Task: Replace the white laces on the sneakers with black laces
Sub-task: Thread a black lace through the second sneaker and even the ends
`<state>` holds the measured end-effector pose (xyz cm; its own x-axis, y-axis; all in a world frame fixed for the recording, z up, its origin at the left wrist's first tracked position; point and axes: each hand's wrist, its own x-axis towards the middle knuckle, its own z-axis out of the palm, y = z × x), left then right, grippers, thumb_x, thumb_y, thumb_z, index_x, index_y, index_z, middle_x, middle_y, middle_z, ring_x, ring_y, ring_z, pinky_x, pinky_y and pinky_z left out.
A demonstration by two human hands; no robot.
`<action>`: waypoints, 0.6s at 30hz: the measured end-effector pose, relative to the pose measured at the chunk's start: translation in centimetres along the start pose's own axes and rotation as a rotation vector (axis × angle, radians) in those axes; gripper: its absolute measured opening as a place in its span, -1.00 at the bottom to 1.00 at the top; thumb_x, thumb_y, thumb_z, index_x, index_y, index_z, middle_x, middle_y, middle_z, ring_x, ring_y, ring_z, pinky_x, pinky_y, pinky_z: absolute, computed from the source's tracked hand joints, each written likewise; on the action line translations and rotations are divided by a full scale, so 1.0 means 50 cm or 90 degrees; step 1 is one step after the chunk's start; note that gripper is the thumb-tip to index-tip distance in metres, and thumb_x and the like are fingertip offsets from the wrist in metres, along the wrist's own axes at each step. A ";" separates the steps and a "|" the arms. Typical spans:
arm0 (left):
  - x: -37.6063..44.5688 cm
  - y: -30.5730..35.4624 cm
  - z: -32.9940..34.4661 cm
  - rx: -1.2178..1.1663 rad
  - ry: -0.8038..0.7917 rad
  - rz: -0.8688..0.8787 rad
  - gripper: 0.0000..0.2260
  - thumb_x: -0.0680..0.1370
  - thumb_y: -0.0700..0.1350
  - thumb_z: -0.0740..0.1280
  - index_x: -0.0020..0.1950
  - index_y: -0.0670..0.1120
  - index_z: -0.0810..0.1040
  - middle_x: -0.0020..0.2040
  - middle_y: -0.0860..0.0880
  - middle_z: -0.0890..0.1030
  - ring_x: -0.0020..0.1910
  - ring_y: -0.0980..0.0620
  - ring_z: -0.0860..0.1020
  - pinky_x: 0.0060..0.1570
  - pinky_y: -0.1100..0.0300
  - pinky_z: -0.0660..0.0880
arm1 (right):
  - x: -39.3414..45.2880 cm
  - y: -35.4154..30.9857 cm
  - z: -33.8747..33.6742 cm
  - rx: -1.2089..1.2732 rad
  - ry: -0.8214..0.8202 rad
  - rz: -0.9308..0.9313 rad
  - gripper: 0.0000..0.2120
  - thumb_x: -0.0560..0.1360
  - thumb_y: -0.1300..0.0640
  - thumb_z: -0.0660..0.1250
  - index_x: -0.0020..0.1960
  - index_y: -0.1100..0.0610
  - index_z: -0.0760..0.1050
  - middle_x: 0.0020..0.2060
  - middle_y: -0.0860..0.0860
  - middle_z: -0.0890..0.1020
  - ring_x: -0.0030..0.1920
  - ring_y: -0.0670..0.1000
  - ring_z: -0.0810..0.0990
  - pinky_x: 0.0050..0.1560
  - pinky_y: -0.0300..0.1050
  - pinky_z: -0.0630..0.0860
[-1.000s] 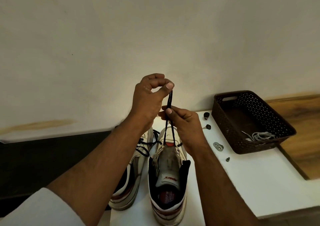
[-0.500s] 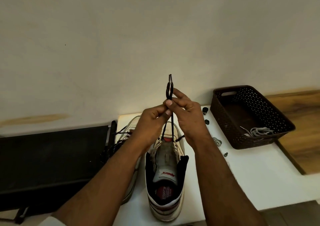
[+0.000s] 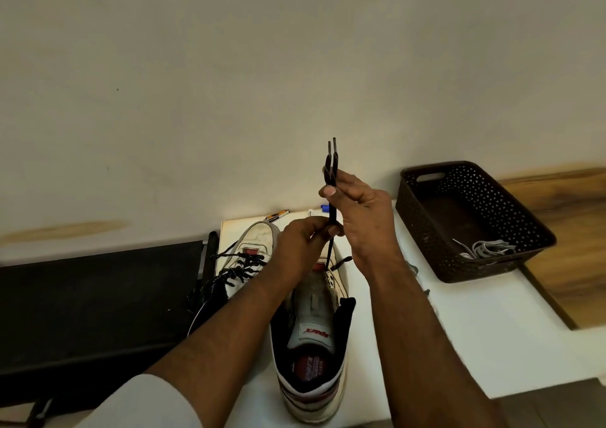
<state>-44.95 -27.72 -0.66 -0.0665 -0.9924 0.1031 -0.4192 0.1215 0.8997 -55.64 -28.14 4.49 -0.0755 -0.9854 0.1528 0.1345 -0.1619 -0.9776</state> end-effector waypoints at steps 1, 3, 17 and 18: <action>0.001 -0.002 -0.002 0.020 -0.021 -0.016 -0.85 0.60 -0.13 0.30 -0.03 -0.02 0.67 -0.01 -0.08 0.69 -0.02 0.01 0.59 0.06 0.13 0.45 | -0.002 -0.005 0.000 0.013 0.004 0.010 -0.81 0.49 0.28 0.36 -0.12 0.01 0.66 0.01 -0.14 0.66 0.11 -0.07 0.60 -0.28 -0.24 0.61; 0.003 -0.008 -0.006 0.063 -0.064 -0.048 -0.85 0.60 -0.08 0.30 -0.11 0.06 0.64 -0.02 -0.09 0.68 -0.03 -0.05 0.58 0.09 0.09 0.45 | -0.003 -0.010 0.001 0.043 0.012 0.027 -0.84 0.50 0.28 0.36 -0.09 0.06 0.66 -0.06 -0.07 0.69 0.06 -0.11 0.62 -0.26 -0.33 0.57; -0.007 -0.010 -0.015 0.158 -0.148 -0.145 -0.72 0.54 0.01 0.38 0.22 -0.04 0.61 0.22 0.01 0.58 0.20 0.02 0.53 0.19 0.14 0.44 | 0.025 -0.006 -0.014 0.067 0.022 0.024 -0.87 0.48 0.31 0.37 0.00 0.25 0.65 -0.15 -0.05 0.69 -0.06 -0.14 0.65 0.02 -0.41 0.49; -0.012 0.001 -0.010 0.190 -0.100 -0.142 -0.73 0.53 0.08 0.37 0.09 -0.08 0.64 0.10 -0.02 0.61 0.10 0.01 0.55 0.08 0.13 0.48 | 0.025 -0.005 -0.012 0.063 0.014 0.027 -0.87 0.48 0.31 0.37 0.01 0.25 0.65 -0.13 -0.06 0.70 -0.05 -0.14 0.65 0.04 -0.39 0.49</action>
<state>-44.46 -27.13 -0.48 -0.0719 -0.9833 -0.1671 -0.6820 -0.0737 0.7276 -56.37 -29.32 4.83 -0.0890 -0.9902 0.1080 0.2348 -0.1262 -0.9638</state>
